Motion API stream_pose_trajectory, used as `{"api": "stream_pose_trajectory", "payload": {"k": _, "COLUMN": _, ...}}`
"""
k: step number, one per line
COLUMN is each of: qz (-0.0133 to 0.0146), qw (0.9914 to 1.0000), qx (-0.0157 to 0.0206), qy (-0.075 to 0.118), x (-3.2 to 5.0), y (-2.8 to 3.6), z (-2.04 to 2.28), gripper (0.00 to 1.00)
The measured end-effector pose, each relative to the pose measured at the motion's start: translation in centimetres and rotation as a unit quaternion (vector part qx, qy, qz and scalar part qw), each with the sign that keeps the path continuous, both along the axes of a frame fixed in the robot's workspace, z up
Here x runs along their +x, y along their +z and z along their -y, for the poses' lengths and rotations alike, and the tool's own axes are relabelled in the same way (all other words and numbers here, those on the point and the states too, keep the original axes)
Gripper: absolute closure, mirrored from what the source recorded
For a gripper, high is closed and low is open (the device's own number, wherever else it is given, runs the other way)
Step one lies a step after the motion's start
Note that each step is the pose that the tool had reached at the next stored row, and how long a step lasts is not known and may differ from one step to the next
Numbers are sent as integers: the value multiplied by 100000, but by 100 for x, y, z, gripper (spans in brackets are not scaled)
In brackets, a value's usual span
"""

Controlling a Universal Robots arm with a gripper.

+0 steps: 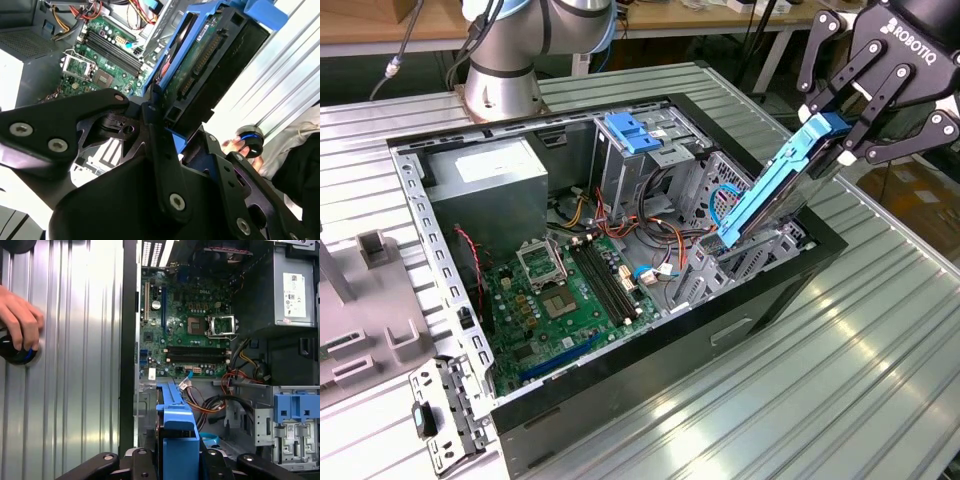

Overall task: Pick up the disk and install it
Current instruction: 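Pick up the disk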

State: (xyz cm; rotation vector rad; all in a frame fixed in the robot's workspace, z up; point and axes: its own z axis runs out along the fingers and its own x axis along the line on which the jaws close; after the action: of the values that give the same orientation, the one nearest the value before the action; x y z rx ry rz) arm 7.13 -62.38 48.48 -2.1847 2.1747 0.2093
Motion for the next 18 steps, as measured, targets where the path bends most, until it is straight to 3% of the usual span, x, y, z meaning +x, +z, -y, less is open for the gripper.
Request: {"api": "stream_pose_trajectory", "payload": {"k": 18, "qz": -886, "qw": 99996, "qx": -2, "qy": -1, "x": 363, "y": 0, "z": 56, "gripper": 63}}
